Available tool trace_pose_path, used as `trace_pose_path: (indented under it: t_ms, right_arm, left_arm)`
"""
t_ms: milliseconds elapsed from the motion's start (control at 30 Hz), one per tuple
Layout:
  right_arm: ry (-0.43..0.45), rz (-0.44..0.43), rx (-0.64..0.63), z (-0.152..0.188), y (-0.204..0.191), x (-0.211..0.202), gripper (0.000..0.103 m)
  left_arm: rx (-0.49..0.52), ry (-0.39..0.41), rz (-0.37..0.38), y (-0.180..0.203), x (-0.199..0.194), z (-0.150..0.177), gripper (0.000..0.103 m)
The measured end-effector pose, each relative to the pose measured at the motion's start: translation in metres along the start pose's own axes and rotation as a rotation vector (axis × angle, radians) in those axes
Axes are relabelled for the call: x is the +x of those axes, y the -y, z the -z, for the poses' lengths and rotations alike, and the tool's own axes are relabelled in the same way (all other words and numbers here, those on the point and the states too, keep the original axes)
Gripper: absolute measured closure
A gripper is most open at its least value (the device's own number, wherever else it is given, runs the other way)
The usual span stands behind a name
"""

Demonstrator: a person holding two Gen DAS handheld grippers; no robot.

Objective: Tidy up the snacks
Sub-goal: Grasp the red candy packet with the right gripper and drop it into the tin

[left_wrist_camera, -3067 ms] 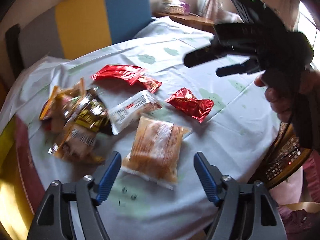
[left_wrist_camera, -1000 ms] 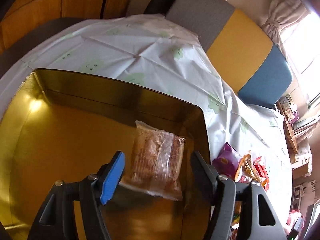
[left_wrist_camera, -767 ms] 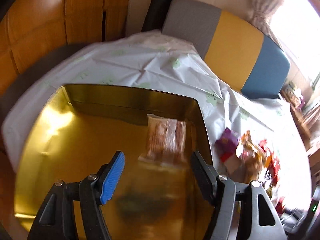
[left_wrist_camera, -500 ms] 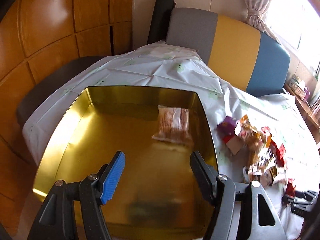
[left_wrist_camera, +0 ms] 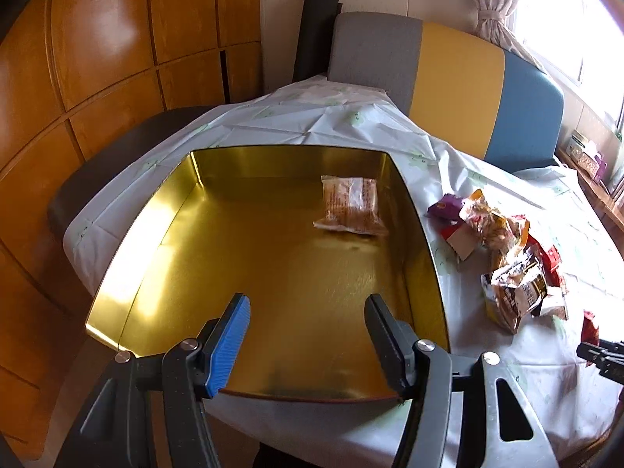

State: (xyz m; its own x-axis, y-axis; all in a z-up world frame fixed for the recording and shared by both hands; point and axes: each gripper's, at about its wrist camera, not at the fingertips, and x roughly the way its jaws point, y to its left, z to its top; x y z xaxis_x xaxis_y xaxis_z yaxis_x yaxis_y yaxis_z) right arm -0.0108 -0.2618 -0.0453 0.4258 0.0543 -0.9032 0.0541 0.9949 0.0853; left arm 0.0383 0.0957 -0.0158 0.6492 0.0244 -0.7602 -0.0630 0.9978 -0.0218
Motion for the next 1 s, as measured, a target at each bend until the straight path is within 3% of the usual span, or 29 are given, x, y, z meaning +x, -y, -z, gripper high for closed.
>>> trace_pose_path:
  t_ms: [233,667,867,1000]
  right_arm:
    - [0.033,-0.130,-0.105,-0.008,-0.059,-0.014,0.054]
    - [0.069,-0.353,-0.319,-0.068,-0.222,-0.004,0.054]
    - [0.044,-0.328,-0.380,-0.093,-0.279,0.026,0.052]
    - [0.027,-0.278,-0.411,-0.098,-0.293,0.043,0.051]
  left_arm:
    - [-0.064,-0.029,0.047,-0.013,0.004,0.007,0.041]
    - [-0.166,-0.004,-0.005,-0.058,-0.004,0.011,0.041]
    - [-0.217,-0.007,-0.013,-0.077,-0.003,0.014,0.041]
    - [-0.205,-0.006,-0.022,-0.079,-0.004,0.015,0.041]
